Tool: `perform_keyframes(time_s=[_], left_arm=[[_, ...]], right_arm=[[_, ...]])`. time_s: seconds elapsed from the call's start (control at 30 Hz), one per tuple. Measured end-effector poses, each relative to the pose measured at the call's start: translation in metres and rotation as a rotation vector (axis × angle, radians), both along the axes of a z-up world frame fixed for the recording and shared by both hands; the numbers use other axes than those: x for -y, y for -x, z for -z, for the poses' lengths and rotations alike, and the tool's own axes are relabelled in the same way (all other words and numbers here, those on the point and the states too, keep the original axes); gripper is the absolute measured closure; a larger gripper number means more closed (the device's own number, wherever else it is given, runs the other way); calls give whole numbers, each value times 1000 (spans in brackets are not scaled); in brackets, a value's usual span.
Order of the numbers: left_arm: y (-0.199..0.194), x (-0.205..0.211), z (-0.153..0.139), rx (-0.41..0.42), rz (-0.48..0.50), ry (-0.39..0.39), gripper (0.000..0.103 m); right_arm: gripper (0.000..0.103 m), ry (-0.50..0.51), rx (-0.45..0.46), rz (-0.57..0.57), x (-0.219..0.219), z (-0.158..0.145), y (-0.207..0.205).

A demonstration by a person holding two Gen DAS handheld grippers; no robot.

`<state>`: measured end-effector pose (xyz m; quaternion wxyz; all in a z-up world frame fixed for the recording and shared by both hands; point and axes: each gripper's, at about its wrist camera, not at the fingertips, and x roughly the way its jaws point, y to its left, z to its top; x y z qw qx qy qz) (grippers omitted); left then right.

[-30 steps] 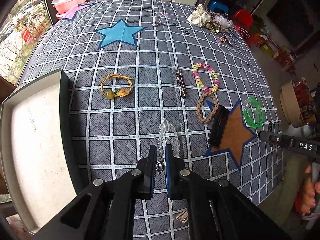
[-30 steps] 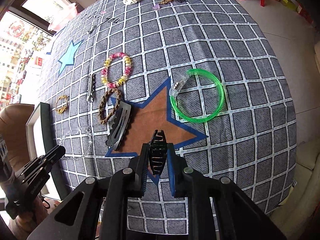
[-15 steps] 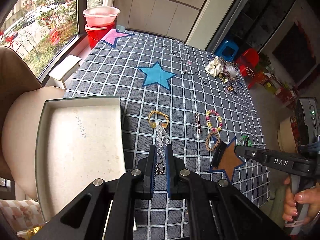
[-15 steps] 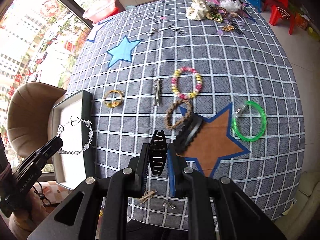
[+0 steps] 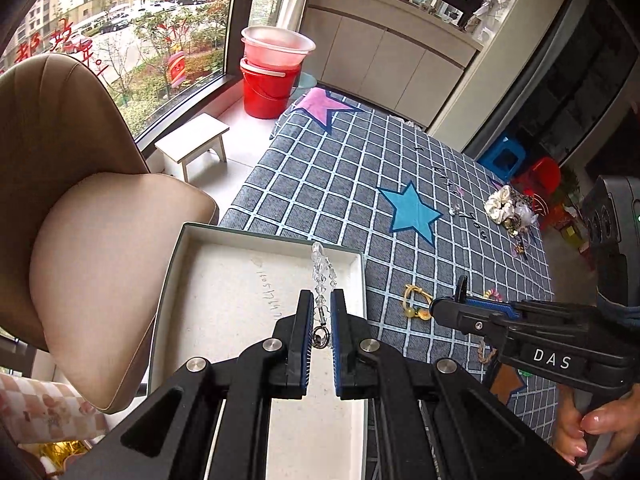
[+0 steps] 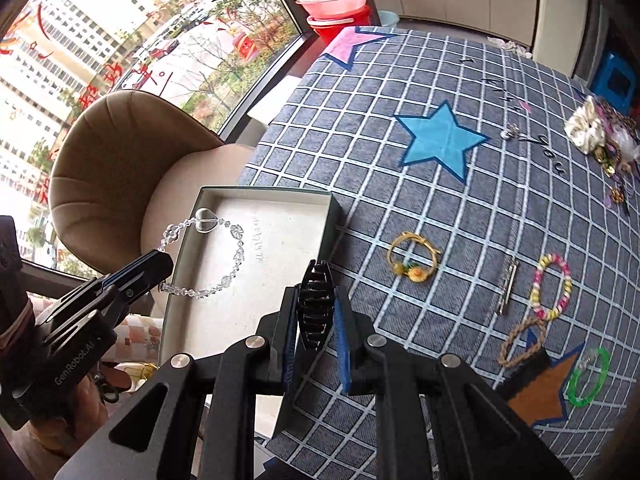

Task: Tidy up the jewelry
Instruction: 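Carry the crystal bracelet and claw clip into the white box and release both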

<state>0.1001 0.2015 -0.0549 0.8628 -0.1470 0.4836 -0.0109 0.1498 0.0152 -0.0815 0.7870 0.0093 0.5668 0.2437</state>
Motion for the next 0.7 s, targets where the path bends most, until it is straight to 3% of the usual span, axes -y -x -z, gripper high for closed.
perform_keyframes(time_s=[0.23, 0.5, 0.7], left_arm=[[-26, -33, 47, -72, -111, 10, 88], [-38, -47, 100, -179, -185, -11, 88], [-41, -44, 120, -250, -230, -103, 88]], right_arm=[[85, 31, -37, -119, -59, 32, -41], [85, 75, -80, -195, -91, 74, -67], [85, 101, -108, -221, -97, 98, -78]])
